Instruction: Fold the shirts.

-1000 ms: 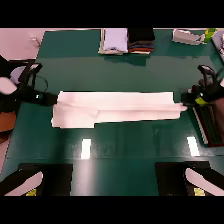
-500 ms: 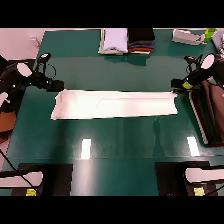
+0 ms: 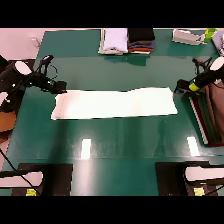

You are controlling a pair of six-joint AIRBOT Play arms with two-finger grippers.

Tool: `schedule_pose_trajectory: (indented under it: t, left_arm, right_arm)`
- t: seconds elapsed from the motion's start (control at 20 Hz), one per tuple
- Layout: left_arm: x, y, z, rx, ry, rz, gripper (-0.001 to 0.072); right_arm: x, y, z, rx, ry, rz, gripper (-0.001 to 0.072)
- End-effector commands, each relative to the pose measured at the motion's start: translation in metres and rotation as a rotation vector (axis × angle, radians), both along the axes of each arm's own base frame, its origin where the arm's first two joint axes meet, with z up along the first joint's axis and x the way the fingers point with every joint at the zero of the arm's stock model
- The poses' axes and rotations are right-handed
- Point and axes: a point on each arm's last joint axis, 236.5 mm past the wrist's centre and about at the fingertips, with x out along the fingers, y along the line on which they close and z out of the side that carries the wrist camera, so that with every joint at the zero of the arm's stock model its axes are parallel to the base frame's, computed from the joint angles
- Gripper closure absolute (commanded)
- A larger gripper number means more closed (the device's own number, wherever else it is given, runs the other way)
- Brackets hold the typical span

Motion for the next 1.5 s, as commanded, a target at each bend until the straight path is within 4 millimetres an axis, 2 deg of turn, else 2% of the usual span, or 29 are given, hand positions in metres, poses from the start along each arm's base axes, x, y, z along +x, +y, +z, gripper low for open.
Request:
schedule_pose_trajectory:
  t: [0.0, 0.1, 0.25, 0.3, 0.35, 0.4, 0.5, 0.6, 0.7, 0.8, 1.0, 1.1, 1.2, 1.3, 1.45]
  left_arm:
    - [-0.007, -0.020, 0.008, -0.087, 0.025, -0.013, 0.0686]
    - [-0.007, -0.029, 0.008, -0.083, 0.019, -0.034, 0.0686]
    - [-0.006, -0.054, 0.009, -0.077, -0.016, -0.081, 0.0686]
    - [-0.004, -0.063, 0.011, -0.076, -0.037, -0.092, 0.0686]
    - [-0.003, -0.073, 0.012, -0.078, -0.054, -0.101, 0.0686]
    - [-0.003, -0.081, 0.012, -0.080, -0.062, -0.106, 0.0686]
    - [-0.003, -0.098, 0.012, -0.083, -0.081, -0.129, 0.0686]
    - [-0.006, -0.118, 0.006, -0.090, -0.076, -0.147, 0.0687]
    - [-0.005, -0.140, 0.000, -0.098, -0.083, -0.157, 0.0687]
    - [-0.003, -0.165, -0.006, -0.102, -0.088, -0.198, 0.0687]
    - [-0.005, -0.226, -0.022, -0.112, -0.069, -0.307, 0.0687]
    - [-0.010, -0.257, -0.031, -0.134, -0.053, -0.350, 0.0687]
    - [-0.017, -0.281, -0.043, -0.140, -0.036, -0.390, 0.0687]
    - [-0.027, -0.299, -0.055, -0.146, -0.014, -0.420, 0.0687]
    - [-0.035, -0.306, -0.068, -0.139, 0.011, -0.435, 0.0687]
  right_arm:
    - [-0.027, -0.001, -0.033, 0.037, 0.067, -0.037, 0.0157]
    - [-0.029, 0.014, -0.046, 0.091, 0.069, -0.060, 0.0160]
    - [-0.025, 0.032, -0.056, 0.145, 0.071, -0.061, 0.0164]
    - [-0.024, 0.036, -0.058, 0.142, 0.071, -0.048, 0.0192]
    - [-0.023, 0.041, -0.059, 0.136, 0.065, -0.031, 0.0307]
    - [-0.022, 0.043, -0.059, 0.126, 0.058, -0.015, 0.0373]
    - [-0.020, 0.051, -0.058, 0.120, 0.044, 0.029, 0.0675]
    - [-0.018, 0.055, -0.047, 0.115, 0.015, 0.049, 0.0696]
    - [-0.020, 0.057, -0.020, 0.111, -0.033, 0.061, 0.0697]
    - [-0.021, 0.060, 0.019, 0.109, -0.109, 0.074, 0.0697]
    - [-0.024, 0.076, 0.120, 0.090, -0.277, 0.144, 0.0698]
    - [-0.024, 0.097, 0.167, 0.086, -0.380, 0.194, 0.0698]
    - [-0.025, 0.122, 0.204, 0.102, -0.448, 0.234, 0.0698]
    - [-0.025, 0.150, 0.232, 0.124, -0.515, 0.286, 0.0698]
    - [-0.024, 0.188, 0.258, 0.157, -0.562, 0.365, 0.0698]
